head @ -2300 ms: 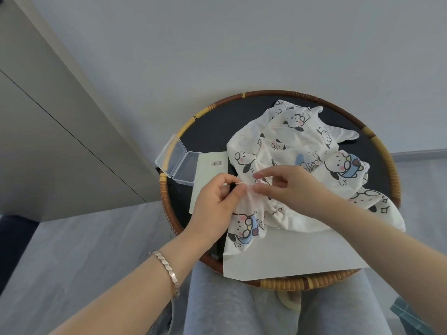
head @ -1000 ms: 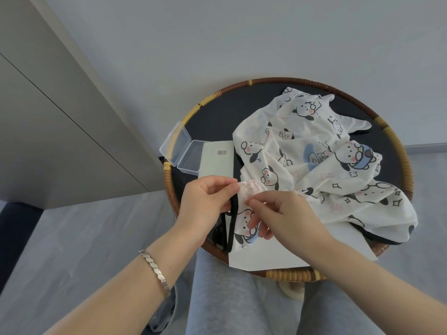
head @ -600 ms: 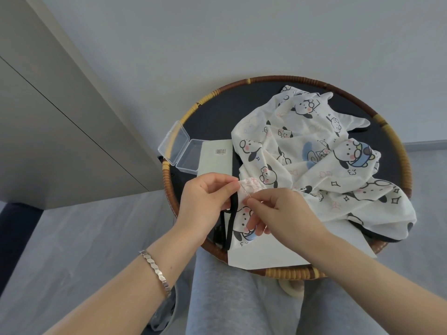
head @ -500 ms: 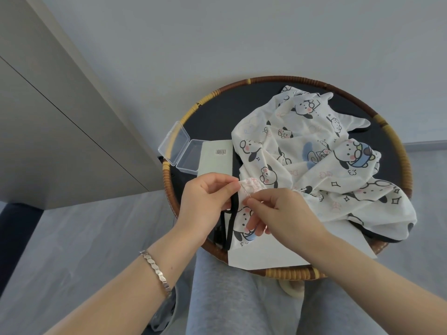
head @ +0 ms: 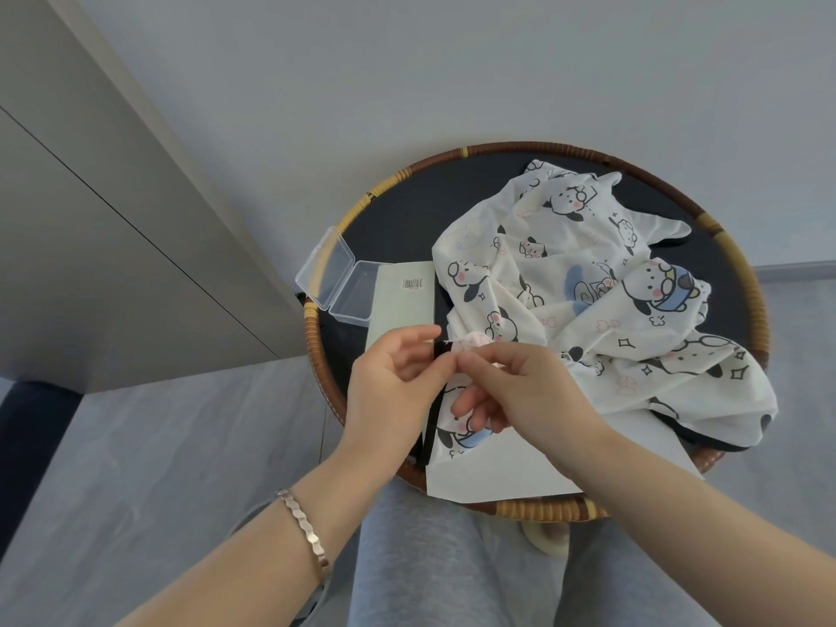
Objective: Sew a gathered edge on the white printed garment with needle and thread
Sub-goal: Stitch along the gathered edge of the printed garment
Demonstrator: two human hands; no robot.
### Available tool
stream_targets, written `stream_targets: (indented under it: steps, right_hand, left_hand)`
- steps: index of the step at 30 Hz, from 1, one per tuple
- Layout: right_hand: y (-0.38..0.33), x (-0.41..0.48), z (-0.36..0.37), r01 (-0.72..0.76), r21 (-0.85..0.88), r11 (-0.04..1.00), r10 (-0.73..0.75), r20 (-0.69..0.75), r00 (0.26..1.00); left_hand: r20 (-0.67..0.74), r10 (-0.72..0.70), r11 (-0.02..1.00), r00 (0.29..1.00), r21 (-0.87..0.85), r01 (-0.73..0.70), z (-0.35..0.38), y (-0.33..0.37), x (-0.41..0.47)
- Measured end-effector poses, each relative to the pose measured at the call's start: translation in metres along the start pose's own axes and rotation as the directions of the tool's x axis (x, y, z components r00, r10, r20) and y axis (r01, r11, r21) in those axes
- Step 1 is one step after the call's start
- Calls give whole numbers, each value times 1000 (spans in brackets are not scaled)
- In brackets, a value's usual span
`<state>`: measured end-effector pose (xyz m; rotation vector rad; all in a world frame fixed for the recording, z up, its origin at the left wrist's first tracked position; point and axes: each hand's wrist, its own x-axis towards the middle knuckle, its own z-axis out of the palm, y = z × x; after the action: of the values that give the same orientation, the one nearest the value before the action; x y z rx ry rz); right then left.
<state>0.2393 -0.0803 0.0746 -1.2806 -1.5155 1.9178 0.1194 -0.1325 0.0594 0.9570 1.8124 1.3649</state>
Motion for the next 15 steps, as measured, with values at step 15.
stream_targets:
  steps: [15]
  right_hand:
    - [0,2,-8,-40,52,998,38,37,999]
  left_hand:
    - [200,352,841,914,361,-403,1,-6,-1]
